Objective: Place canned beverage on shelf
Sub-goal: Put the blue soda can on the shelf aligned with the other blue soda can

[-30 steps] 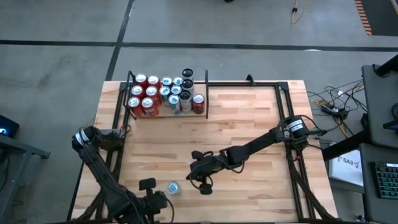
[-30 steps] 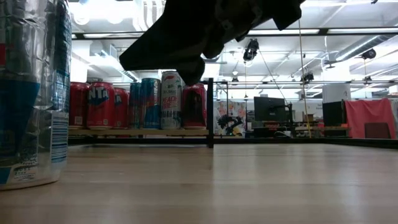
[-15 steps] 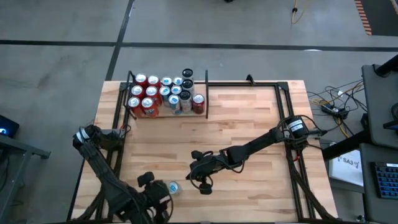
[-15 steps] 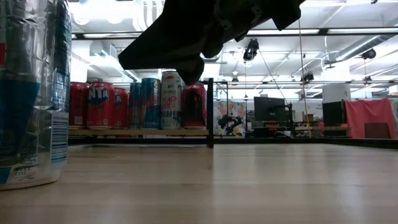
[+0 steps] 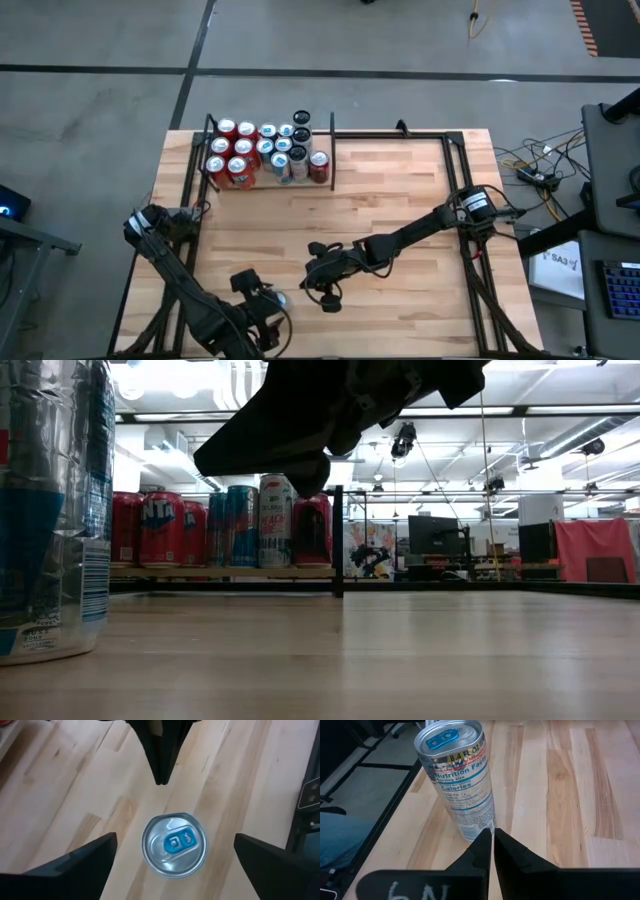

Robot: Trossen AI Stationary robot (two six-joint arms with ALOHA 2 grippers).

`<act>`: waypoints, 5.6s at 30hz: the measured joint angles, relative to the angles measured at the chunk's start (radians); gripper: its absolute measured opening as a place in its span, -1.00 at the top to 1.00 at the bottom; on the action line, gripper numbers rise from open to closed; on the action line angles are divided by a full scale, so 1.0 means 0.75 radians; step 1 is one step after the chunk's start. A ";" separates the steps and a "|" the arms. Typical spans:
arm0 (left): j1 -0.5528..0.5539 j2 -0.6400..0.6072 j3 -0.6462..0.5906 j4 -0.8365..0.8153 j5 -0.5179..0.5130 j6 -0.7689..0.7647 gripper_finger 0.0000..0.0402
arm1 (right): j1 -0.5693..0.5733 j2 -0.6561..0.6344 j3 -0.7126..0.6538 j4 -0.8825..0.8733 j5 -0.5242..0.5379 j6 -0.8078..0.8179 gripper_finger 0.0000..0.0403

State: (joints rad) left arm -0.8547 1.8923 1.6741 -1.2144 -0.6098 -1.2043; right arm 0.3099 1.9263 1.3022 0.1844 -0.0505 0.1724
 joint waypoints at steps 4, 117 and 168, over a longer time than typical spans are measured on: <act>0.002 0.000 -0.016 -0.003 -0.003 -0.005 -0.88 | 0.000 0.000 0.000 -0.001 0.000 -0.009 0.95; 1.313 -0.886 -0.884 0.480 0.031 1.232 -0.10 | -0.373 -0.487 -0.021 -0.588 -0.012 -0.430 0.96; 1.383 -0.881 -0.956 0.612 -0.029 1.183 -0.21 | -0.373 -0.487 -0.021 -0.581 0.000 -0.414 0.96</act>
State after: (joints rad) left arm 0.1825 1.2312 0.9569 -0.7556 -0.6315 -0.3168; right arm 0.0299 1.5612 1.2861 -0.2513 -0.0504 -0.1383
